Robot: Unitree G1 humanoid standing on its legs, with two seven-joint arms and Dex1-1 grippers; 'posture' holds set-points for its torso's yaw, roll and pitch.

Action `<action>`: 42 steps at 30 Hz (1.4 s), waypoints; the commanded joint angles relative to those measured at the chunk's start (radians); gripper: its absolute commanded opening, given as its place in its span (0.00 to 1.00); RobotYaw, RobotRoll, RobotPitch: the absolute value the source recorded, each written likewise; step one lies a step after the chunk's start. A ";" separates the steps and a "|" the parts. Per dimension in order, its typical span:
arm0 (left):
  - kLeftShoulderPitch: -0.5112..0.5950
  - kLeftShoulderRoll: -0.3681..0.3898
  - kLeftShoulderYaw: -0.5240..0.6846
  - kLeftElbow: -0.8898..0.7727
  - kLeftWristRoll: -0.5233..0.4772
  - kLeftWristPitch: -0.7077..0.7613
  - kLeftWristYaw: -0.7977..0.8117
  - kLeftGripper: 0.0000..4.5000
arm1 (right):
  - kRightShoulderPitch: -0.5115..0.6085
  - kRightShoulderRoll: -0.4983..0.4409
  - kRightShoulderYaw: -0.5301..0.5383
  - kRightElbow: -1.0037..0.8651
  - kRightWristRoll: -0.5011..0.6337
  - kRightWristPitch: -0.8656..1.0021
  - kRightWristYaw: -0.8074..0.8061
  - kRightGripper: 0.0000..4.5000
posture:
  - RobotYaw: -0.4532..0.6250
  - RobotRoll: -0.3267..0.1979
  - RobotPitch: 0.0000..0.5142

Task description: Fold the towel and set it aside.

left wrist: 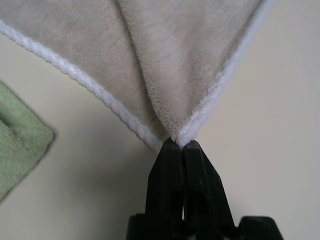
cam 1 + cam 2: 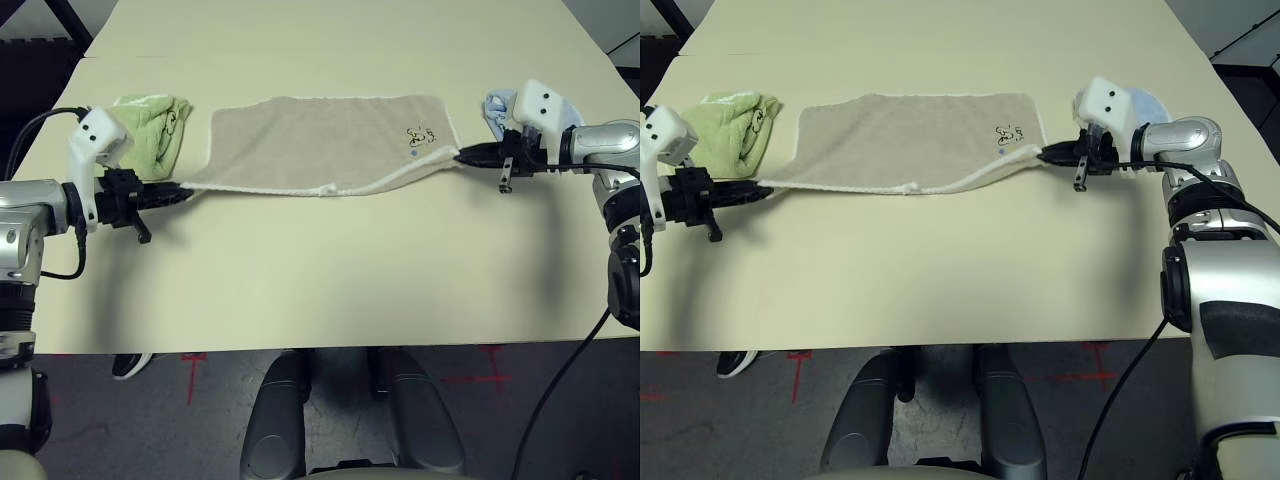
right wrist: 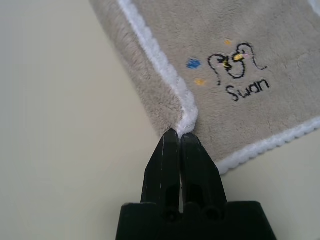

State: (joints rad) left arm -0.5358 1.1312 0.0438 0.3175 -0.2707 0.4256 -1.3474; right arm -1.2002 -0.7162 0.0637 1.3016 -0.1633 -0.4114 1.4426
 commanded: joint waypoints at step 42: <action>-0.661 -0.130 -0.340 0.793 0.481 -0.688 -0.076 0.01 | -0.084 -0.040 0.202 0.031 0.043 0.224 -0.141 0.00 | 0.43 0.62 0.51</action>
State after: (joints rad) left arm -1.1798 0.9886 -0.2880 1.0603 0.1596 -0.2319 -1.4694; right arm -1.2864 -0.7377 0.2625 1.3054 -0.0698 -0.1974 1.3572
